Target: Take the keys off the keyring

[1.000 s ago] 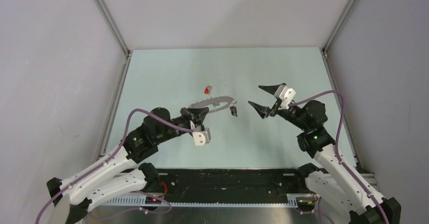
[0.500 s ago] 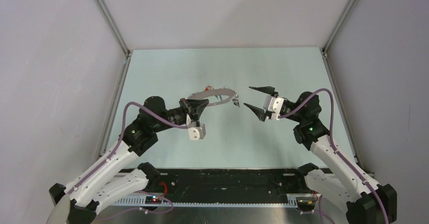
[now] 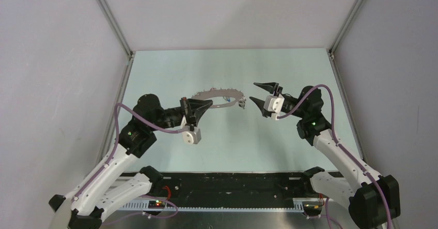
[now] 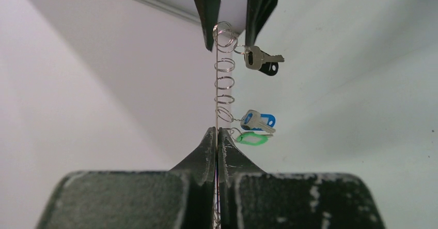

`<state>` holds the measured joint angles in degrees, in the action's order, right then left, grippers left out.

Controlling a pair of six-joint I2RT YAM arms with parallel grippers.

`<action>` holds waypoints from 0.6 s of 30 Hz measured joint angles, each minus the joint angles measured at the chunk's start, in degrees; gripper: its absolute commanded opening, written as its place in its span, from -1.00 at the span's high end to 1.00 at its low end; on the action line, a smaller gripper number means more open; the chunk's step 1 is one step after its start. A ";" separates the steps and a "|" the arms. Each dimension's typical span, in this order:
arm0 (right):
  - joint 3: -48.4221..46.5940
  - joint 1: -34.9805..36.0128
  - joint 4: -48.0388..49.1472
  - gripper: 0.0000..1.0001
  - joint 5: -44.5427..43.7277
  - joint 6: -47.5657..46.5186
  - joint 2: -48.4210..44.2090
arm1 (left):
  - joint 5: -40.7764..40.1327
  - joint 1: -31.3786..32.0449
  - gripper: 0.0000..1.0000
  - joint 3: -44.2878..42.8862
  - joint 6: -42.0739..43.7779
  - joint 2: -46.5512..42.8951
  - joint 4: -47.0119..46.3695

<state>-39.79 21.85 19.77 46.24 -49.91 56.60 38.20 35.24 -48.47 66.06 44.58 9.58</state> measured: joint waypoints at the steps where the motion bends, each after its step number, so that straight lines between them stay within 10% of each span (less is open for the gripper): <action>1: 0.00 -0.20 0.09 -0.16 0.79 -0.35 0.33 | 0.87 -0.04 1.00 -0.37 -0.13 -0.02 0.00; 18: -0.33 -0.20 8.15 -0.16 17.20 3.82 -3.19 | 17.07 -1.14 1.00 -6.71 -6.21 0.50 -0.52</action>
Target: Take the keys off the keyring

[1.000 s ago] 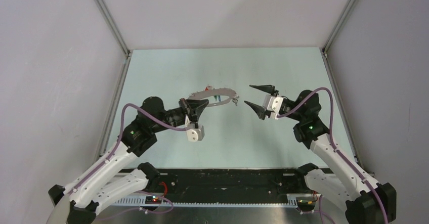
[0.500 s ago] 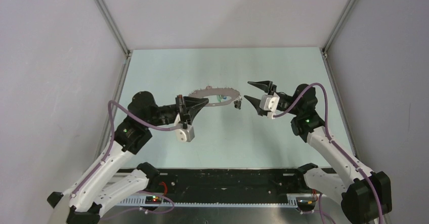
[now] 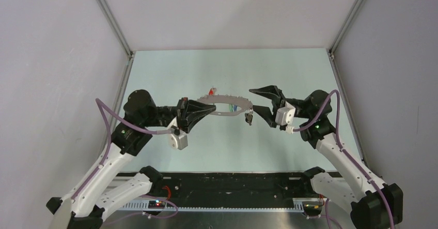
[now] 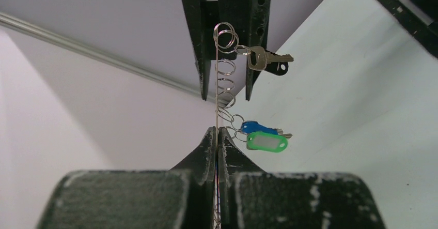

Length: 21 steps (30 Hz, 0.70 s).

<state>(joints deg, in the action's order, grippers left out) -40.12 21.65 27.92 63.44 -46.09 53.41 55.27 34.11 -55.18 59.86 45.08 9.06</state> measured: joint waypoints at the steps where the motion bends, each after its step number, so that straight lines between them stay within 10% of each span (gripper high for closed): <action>1: 0.00 0.07 0.74 -0.15 0.46 0.52 0.02 | 0.72 0.00 1.00 -0.15 -0.15 0.42 -0.13; 9: -0.26 2.49 7.76 0.04 3.74 5.20 1.60 | 2.58 -0.02 1.00 -0.24 -0.90 3.41 -0.31; 15: -2.10 4.94 8.22 0.94 5.16 5.42 3.23 | 3.63 -0.07 1.00 -0.70 -0.96 4.74 -1.01; 21: -2.47 5.57 7.23 1.00 5.92 5.09 4.09 | 1.27 -0.28 0.26 -0.55 -2.36 4.37 -3.93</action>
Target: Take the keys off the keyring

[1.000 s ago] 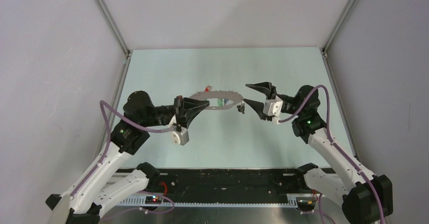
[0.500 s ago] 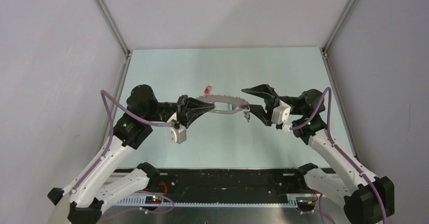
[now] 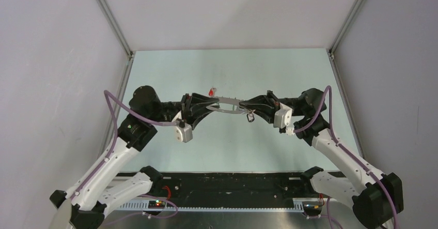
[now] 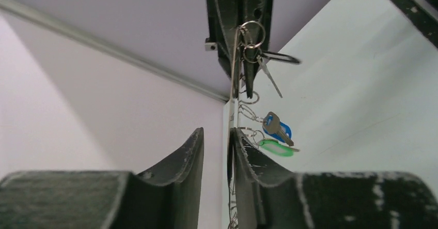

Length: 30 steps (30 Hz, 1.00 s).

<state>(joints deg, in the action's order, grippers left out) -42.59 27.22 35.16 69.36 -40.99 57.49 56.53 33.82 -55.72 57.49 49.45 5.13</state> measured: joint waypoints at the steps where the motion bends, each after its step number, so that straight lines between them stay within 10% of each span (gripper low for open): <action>1: -0.11 0.00 -0.81 1.00 -0.39 -0.39 -0.13 | -1.29 0.02 0.21 0.50 -0.85 -0.48 -0.94; 14: -4.24 6.69 -25.24 1.00 -36.39 -10.19 -2.93 | -24.92 0.20 -0.07 10.43 -28.55 -10.69 -9.62; 20: -6.08 11.89 -30.12 1.00 -55.30 -10.34 -1.03 | -34.10 3.17 -0.15 10.38 -48.52 -3.65 -15.30; 30: -8.09 15.45 -30.21 1.00 -62.93 -12.72 -0.72 | -36.30 9.92 -0.22 10.73 -63.60 10.45 -29.88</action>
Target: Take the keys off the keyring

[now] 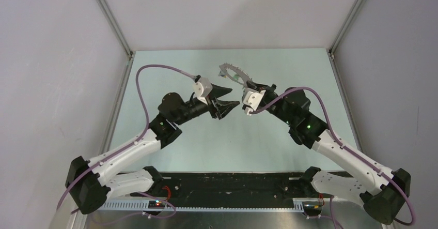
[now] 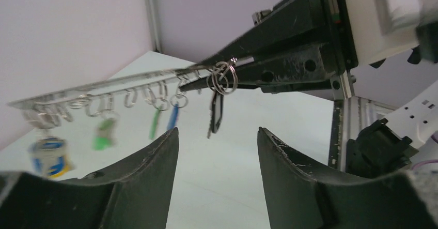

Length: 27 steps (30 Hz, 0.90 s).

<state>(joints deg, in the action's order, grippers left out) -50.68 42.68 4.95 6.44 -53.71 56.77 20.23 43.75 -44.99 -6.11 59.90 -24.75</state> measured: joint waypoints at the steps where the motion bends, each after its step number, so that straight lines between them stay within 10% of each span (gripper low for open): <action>1: -0.46 0.13 0.02 1.00 -0.11 -0.17 0.00 | 0.37 0.39 -0.22 -0.02 -0.24 0.90 -1.22; 19: -2.16 2.19 0.85 1.00 2.27 -0.79 -0.68 | 7.52 2.16 -0.22 -0.87 3.65 7.91 -11.23; 27: -2.16 2.29 0.83 1.00 3.54 -0.33 -1.14 | 8.26 2.45 0.34 -1.88 4.79 10.08 -12.13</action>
<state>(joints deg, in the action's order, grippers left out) -52.84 44.97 5.78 9.98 -54.04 55.64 28.49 46.19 -46.87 -1.32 69.97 -36.88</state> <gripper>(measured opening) 0.055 0.410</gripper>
